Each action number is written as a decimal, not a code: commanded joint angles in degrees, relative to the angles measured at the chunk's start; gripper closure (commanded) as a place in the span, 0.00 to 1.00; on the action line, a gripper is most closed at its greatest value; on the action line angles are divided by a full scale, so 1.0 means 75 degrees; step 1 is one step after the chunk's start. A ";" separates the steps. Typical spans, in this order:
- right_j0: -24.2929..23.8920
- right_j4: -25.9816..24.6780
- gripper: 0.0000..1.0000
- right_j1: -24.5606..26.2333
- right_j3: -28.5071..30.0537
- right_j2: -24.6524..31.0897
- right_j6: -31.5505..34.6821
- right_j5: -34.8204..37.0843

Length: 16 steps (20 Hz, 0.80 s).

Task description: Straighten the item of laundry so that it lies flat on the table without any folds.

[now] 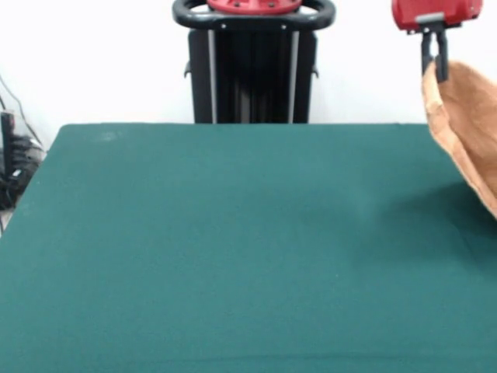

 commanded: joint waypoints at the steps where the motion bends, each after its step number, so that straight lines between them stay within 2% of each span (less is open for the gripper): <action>1: -0.0635 -0.1235 1.00 0.1072 0.0704 0.0770 -0.0436 -0.0741; 7: -0.1308 -0.2355 1.00 0.1817 0.0459 0.0696 -0.0549 -0.1072; 12: -0.1834 -0.2982 1.00 0.2242 0.0113 0.0609 -0.0621 -0.0841; 16: -0.2535 -0.3435 1.00 0.2450 -0.0180 0.0752 -0.0850 -0.0450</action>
